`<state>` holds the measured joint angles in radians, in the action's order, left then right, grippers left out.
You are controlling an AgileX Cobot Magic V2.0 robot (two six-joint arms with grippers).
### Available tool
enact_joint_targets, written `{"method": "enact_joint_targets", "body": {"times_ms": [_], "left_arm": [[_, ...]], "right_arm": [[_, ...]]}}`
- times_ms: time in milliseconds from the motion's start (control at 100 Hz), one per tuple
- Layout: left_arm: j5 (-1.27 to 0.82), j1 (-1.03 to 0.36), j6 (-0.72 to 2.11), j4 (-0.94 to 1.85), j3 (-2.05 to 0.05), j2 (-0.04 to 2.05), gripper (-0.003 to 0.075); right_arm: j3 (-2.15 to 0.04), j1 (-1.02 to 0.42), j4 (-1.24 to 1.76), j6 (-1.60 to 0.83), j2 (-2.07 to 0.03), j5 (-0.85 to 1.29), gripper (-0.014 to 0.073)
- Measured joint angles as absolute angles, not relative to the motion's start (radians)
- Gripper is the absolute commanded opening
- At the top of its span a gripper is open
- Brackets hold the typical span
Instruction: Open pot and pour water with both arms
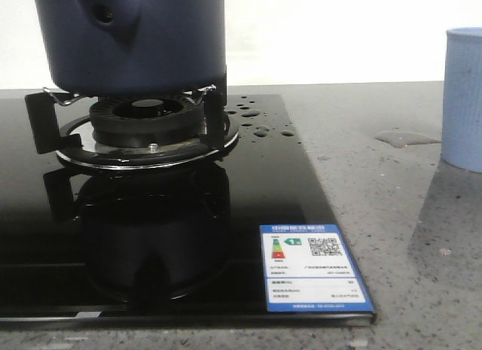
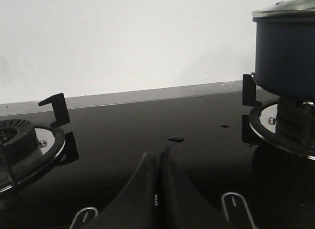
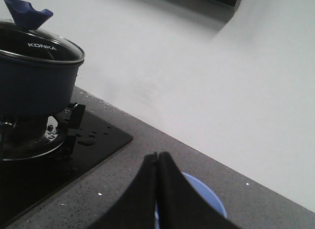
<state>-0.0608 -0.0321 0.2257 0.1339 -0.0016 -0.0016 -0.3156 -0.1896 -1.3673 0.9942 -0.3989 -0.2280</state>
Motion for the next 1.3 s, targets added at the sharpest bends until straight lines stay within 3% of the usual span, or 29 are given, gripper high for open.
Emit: {"method": "enact_joint_targets", "body": {"times_ms": [90, 230, 550, 1299], "left_arm": [[-0.045, -0.032, 0.040, -0.037, -0.002, -0.002, -0.0019], [-0.103, -0.032, -0.063, -0.074, -0.002, -0.002, -0.0019], [-0.278, -0.032, -0.083, -0.036, -0.002, -0.002, -0.0019], [-0.299, -0.032, -0.083, -0.027, -0.002, -0.002, -0.0019]], "right_arm": [[-0.316, -0.190, -1.367, 0.996, -0.399, -0.228, -0.0067], [-0.316, -0.190, -1.367, 0.996, -0.399, -0.228, -0.0067], [-0.316, -0.190, -1.367, 0.994, -0.399, -0.228, -0.0067], [-0.311, -0.190, -1.367, 0.996, -0.399, -0.228, -0.0067]]}}
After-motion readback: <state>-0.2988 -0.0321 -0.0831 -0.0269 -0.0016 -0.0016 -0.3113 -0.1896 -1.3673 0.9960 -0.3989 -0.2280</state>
